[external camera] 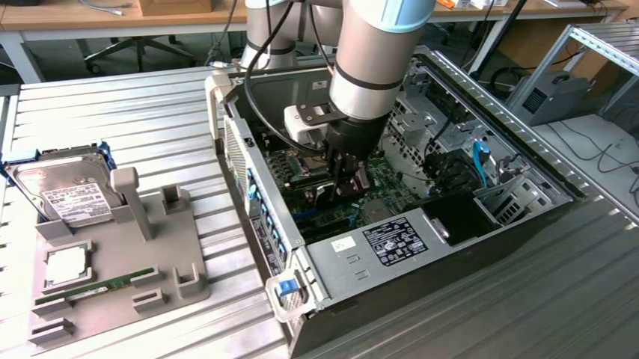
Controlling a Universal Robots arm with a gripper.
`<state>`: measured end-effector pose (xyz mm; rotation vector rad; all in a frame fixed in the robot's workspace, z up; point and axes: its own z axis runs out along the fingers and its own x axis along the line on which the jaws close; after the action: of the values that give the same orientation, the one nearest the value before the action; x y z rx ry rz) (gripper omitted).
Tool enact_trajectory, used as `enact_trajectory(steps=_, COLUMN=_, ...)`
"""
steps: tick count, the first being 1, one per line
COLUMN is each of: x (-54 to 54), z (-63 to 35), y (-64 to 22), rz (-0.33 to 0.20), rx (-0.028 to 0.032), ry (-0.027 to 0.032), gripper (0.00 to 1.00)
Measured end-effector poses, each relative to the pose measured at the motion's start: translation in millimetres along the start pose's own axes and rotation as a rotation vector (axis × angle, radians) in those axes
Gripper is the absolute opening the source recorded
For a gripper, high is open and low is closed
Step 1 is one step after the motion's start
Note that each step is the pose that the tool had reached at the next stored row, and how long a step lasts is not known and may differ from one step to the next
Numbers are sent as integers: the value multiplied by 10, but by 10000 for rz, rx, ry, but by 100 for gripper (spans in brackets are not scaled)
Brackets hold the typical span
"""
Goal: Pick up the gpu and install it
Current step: 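Insert the gpu into the slot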
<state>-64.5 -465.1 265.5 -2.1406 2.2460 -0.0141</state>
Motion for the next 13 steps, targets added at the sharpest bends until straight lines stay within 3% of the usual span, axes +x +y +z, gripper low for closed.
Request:
enact_trajectory(steps=3, x=0, z=0, y=0, rz=1, rx=0, ry=-5, gripper=27)
enact_trajectory(steps=8, x=0, z=1, y=0, rz=-42, rx=-6, ry=-104, gripper=27)
enact_trajectory(steps=13, x=0, z=11, y=1, rz=-43, rx=-5, ry=-107, gripper=27)
